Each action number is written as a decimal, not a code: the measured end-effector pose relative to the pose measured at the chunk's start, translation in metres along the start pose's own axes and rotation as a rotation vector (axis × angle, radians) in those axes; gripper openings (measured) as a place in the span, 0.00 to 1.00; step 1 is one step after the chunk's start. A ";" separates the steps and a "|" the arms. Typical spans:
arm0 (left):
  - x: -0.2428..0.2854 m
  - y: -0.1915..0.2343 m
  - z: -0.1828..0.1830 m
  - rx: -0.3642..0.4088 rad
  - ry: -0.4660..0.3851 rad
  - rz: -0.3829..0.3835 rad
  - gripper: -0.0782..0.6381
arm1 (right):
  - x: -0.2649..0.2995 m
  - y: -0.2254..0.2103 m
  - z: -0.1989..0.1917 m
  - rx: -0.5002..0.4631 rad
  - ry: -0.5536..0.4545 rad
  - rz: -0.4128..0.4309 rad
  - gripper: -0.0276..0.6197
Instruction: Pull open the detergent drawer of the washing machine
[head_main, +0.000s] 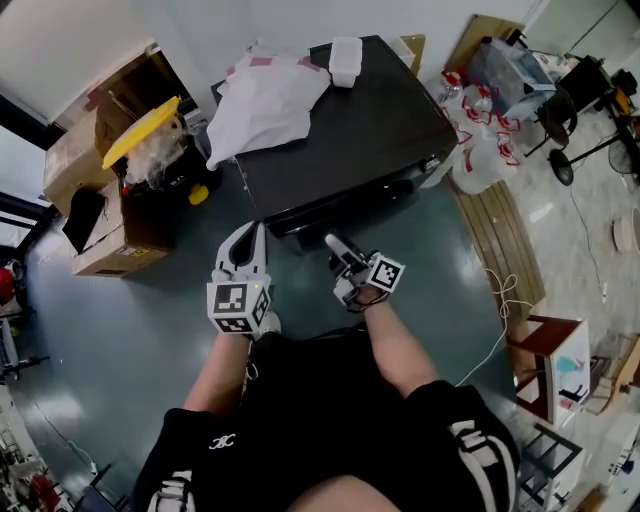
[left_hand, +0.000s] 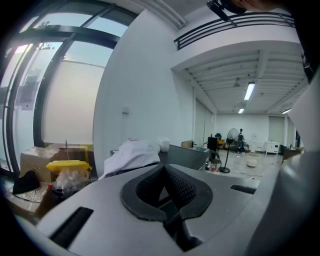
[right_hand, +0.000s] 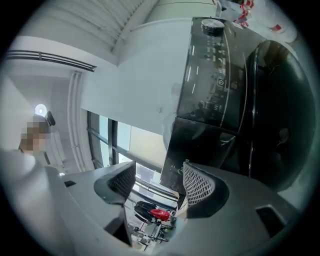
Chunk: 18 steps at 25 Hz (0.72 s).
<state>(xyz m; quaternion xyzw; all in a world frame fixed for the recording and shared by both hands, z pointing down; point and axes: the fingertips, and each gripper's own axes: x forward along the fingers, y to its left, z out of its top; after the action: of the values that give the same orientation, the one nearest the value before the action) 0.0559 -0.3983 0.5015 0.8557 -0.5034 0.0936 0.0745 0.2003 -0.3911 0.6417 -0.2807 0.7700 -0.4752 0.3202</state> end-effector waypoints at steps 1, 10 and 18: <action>0.000 0.001 -0.002 -0.001 0.007 0.004 0.11 | 0.001 -0.007 -0.002 0.019 0.002 -0.009 0.50; 0.004 0.014 -0.025 -0.020 0.059 0.027 0.11 | 0.023 -0.062 -0.024 0.065 0.036 -0.100 0.50; -0.003 0.026 -0.047 -0.031 0.092 0.055 0.11 | 0.041 -0.076 -0.031 0.080 0.037 -0.043 0.50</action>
<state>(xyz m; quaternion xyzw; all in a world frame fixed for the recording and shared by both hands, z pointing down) 0.0280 -0.3978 0.5470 0.8352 -0.5241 0.1271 0.1081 0.1601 -0.4336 0.7127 -0.2752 0.7500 -0.5175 0.3064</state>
